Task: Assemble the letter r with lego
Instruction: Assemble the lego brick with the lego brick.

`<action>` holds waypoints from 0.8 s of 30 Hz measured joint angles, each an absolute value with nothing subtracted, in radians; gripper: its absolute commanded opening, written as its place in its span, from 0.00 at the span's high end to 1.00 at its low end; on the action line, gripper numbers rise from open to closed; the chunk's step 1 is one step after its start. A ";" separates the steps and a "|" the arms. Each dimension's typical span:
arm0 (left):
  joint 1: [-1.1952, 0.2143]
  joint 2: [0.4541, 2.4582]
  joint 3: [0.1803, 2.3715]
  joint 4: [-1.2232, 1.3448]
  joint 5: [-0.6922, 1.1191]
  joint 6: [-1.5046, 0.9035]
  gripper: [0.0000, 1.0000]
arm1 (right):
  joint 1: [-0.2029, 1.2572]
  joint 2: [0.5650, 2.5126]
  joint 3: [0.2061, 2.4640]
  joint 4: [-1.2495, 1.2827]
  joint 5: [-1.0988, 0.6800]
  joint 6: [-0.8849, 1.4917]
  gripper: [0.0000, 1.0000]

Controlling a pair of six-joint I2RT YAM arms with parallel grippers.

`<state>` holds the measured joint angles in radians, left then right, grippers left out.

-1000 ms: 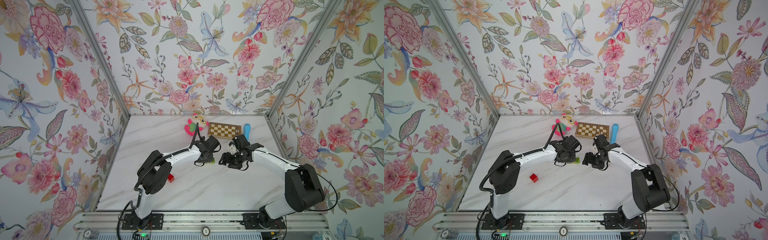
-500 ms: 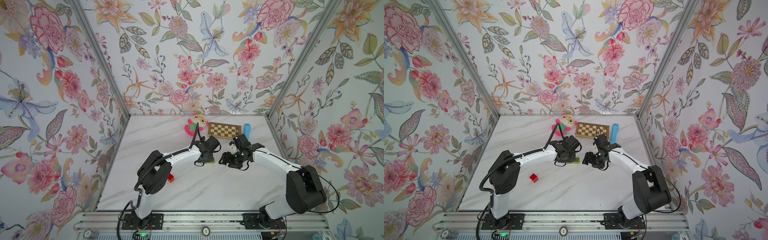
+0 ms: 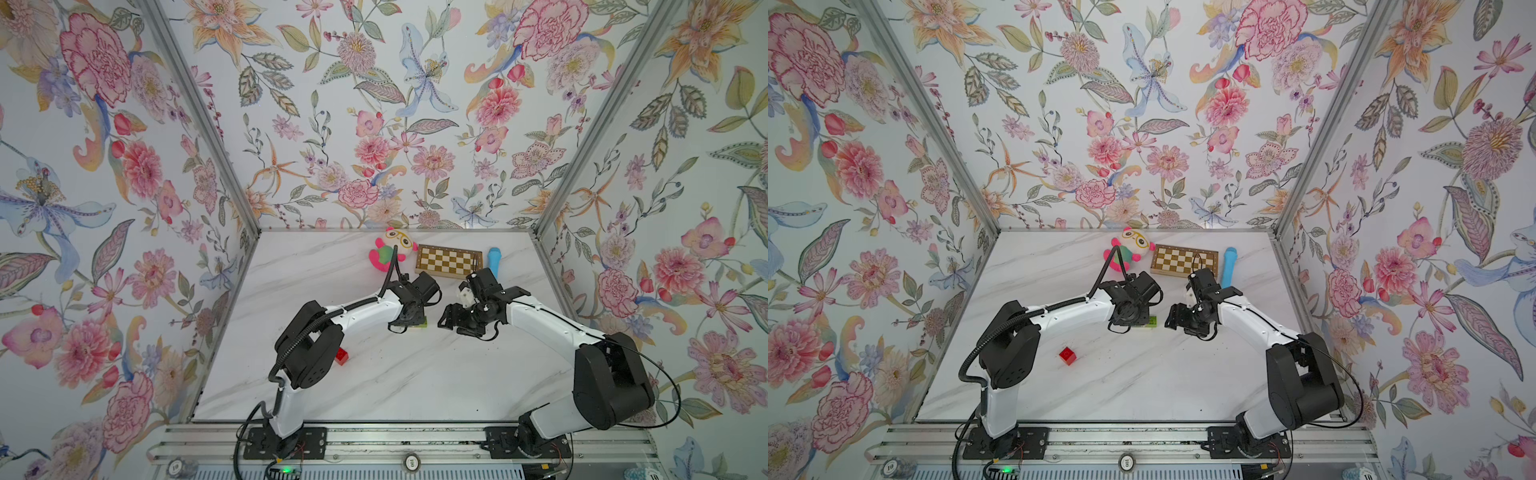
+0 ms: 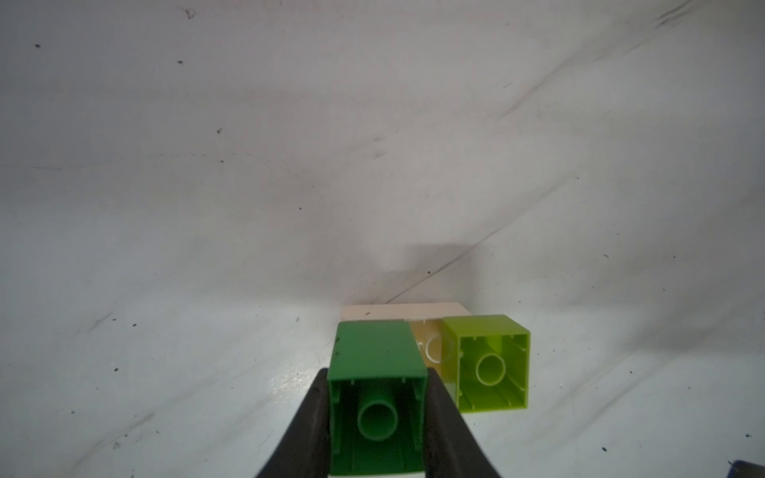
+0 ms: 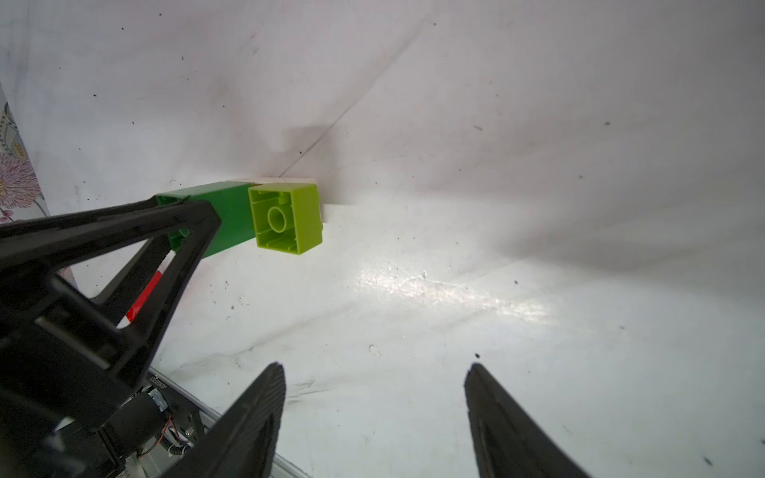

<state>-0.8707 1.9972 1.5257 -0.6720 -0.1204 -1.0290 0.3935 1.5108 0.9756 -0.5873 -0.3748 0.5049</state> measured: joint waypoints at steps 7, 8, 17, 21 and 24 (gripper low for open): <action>-0.871 1.999 1.526 -0.672 -0.120 -1.021 0.77 | 0.394 1.511 0.976 -0.587 -0.375 0.505 0.28; -0.871 2.001 1.527 -0.672 -0.120 -1.018 0.78 | 0.397 1.511 0.976 -0.587 -0.375 0.505 0.28; -0.871 2.009 1.534 -0.673 -0.118 -1.002 0.78 | 0.400 1.511 0.976 -0.590 -0.375 0.505 0.28; -0.871 2.011 1.534 -0.672 -0.117 -1.000 0.79 | 0.400 1.511 0.976 -0.590 -0.375 0.505 0.28; -0.871 2.014 1.534 -0.668 -0.117 -0.993 0.80 | 0.400 1.511 0.976 -0.590 -0.375 0.505 0.28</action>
